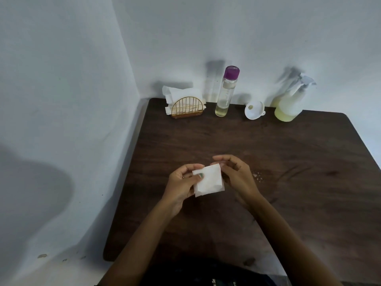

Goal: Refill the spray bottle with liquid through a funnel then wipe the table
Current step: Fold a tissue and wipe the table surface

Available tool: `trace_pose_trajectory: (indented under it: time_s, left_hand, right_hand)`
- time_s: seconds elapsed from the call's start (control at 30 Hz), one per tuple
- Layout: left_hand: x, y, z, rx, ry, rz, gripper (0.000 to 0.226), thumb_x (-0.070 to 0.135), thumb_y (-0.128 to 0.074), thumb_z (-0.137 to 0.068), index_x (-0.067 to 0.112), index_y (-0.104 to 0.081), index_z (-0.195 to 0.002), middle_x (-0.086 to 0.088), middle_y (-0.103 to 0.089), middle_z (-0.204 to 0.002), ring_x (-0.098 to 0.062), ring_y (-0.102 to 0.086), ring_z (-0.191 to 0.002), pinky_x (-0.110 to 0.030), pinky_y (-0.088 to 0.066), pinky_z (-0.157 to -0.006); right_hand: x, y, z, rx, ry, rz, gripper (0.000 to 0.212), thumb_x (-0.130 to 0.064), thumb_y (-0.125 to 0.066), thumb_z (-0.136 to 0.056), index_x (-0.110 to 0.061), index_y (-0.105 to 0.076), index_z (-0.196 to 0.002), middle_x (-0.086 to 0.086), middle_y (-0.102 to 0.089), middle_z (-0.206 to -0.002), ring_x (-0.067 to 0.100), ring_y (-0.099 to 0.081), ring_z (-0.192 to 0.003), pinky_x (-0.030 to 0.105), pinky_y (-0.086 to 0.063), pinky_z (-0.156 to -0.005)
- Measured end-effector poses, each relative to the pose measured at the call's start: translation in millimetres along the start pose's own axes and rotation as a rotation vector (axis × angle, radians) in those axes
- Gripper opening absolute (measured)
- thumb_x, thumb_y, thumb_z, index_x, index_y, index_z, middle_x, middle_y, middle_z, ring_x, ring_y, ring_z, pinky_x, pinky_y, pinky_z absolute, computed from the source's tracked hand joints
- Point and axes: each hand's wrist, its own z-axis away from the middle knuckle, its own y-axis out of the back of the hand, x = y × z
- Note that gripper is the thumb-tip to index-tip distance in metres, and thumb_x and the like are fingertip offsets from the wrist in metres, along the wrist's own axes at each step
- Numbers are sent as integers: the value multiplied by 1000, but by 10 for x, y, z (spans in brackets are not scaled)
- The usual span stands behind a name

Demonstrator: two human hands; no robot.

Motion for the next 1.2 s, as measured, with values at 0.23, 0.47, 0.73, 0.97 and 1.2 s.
trace_pose_trajectory:
  time_s: [0.23,0.47,0.73,0.97,1.2]
  left_hand:
    - [-79,2,-33,-9,-56,-34,20,4,-65,-86,21,-68,-98,-1,-71,-103,-18,-68,-97,-32,-58,-71]
    - [-272,46,-172,81,-138,-131,18,10,-61,-90,22,-67,-102,7,-71,-96,-6,-67,-86,-19,-53,-65]
    - [-524,889,-914,679,-415,-643,32,16,-49,-97,12,-58,-127,-7,-60,-128,-22,-53,-120,-30,-40,-98]
    - [-759,1324,-1108,655,-545,-1034,51,34,-31,-98,7,-47,-138,-10,-49,-143,-25,-38,-138,-43,-26,-116]
    - [-782,1345,-1106,646,-583,-966,58,41,-23,-97,9,-47,-139,-8,-48,-144,-23,-36,-139,-40,-21,-118]
  right_hand:
    - [57,-34,57,-135,-389,-372,28,-18,-57,-89,-6,-59,-114,15,-66,-107,25,-67,-92,34,-57,-72]
    - [368,-97,0,-39,-473,-305,26,-6,-62,-85,4,-61,-109,19,-67,-103,27,-65,-91,36,-57,-73]
    - [445,113,-856,383,-106,422,16,-9,-55,-90,-3,-69,-96,14,-68,-88,28,-66,-83,38,-55,-74]
    - [589,177,-1378,315,156,1039,34,-5,-41,-90,-13,-62,-116,10,-63,-119,32,-59,-105,40,-46,-85]
    - [734,-623,-1406,21,227,1192,45,-10,-37,-97,-14,-35,-141,8,-29,-151,28,-34,-134,40,-35,-103]
